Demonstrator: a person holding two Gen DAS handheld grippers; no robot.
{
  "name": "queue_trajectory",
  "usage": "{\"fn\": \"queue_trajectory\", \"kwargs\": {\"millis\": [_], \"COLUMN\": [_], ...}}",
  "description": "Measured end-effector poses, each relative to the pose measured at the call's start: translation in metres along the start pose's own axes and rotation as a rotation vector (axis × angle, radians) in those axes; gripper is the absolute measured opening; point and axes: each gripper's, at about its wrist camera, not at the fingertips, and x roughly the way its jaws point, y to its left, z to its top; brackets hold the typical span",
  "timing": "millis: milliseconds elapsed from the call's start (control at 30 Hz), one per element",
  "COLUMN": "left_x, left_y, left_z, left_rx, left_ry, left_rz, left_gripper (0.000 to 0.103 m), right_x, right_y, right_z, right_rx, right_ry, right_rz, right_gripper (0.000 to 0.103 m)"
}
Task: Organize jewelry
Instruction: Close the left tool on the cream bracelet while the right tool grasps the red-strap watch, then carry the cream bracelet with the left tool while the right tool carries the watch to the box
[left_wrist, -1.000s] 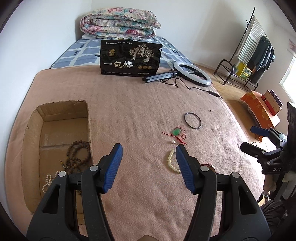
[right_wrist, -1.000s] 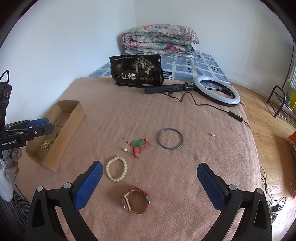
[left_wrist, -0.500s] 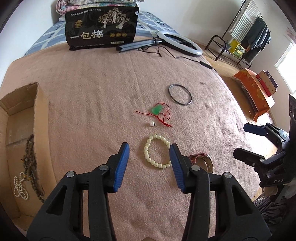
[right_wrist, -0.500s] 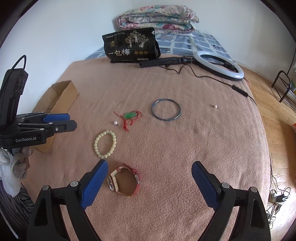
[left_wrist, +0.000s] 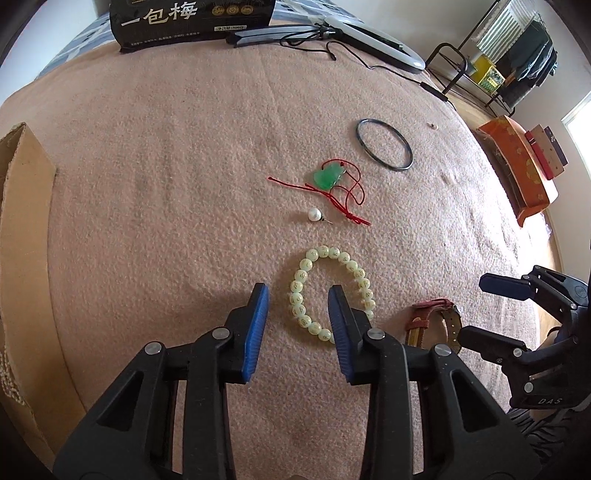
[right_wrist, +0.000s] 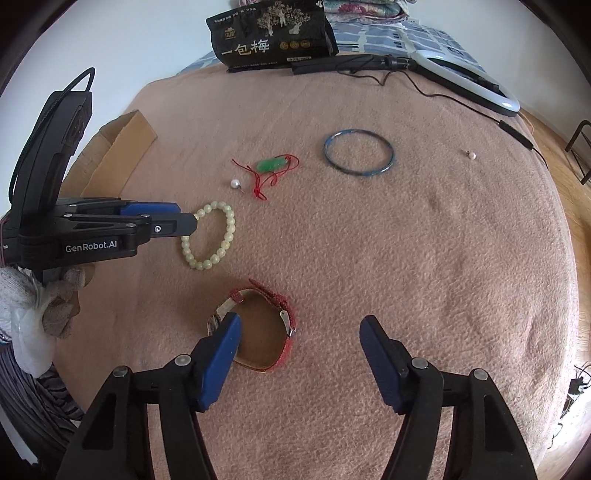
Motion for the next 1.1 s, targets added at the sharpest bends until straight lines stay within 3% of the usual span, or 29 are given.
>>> {"fn": "queue_trajectory", "kwargs": {"millis": [100, 533, 867, 1100], "left_x": [0.005, 0.014, 0.009, -0.002], "left_y": [0.0, 0.002, 0.003, 0.0], "left_z": [0.001, 0.003, 0.002, 0.001], "left_rx": [0.005, 0.046, 0.037, 0.027], "left_ry": [0.004, -0.024, -0.031, -0.052], "left_rz": [0.011, 0.071, 0.061, 0.05], "left_gripper": [0.032, 0.007, 0.006, 0.005], "right_x": [0.007, 0.026, 0.028, 0.022], "right_y": [-0.001, 0.001, 0.002, 0.007], "right_z": [0.0, 0.001, 0.002, 0.007], "right_rx": [0.005, -0.002, 0.007, 0.012], "right_ry": [0.026, 0.074, 0.071, 0.038], "right_rz": [0.017, -0.002, 0.022, 0.011], "right_gripper": [0.061, 0.035, 0.009, 0.007]}}
